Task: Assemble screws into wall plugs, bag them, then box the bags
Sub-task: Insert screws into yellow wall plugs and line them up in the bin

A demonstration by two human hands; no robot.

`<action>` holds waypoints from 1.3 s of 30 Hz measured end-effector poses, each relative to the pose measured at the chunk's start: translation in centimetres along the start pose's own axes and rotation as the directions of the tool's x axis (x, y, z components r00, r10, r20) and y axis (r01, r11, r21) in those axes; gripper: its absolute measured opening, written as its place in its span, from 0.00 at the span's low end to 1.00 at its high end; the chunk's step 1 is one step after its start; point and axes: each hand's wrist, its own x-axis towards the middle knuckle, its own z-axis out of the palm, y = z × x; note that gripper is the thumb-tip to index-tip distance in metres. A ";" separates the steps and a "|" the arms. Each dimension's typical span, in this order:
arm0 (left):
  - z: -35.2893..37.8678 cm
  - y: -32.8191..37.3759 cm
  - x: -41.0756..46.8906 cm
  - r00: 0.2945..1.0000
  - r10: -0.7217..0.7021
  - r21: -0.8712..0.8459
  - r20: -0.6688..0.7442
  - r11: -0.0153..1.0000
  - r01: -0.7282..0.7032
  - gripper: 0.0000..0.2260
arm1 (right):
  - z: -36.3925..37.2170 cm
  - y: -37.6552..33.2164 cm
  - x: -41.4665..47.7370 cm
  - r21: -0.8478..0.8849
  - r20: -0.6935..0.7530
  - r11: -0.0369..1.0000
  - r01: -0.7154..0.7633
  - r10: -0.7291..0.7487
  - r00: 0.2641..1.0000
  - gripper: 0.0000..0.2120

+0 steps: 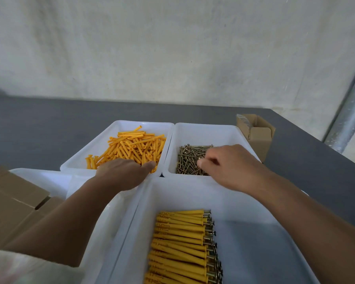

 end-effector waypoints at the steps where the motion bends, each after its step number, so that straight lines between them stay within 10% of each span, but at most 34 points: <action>1: 0.0 0.0 0.0 1.000 0.011 0.005 -0.002 1.000 -0.011 0.36 | 0.3 0.7 0.1 -0.005 0.003 0.999 -0.048 0.048 0.999 0.20; 9: 0.0 0.0 0.0 0.999 0.046 0.003 -0.013 0.999 -0.046 0.36 | 2.1 3.4 0.4 -0.137 0.378 0.951 -0.277 0.309 0.873 0.38; 39: -1.4 0.5 -1.5 0.953 -0.183 -0.294 -0.241 0.950 0.108 0.10 | 2.2 3.8 1.2 -0.109 0.470 0.944 -0.313 0.326 0.820 0.38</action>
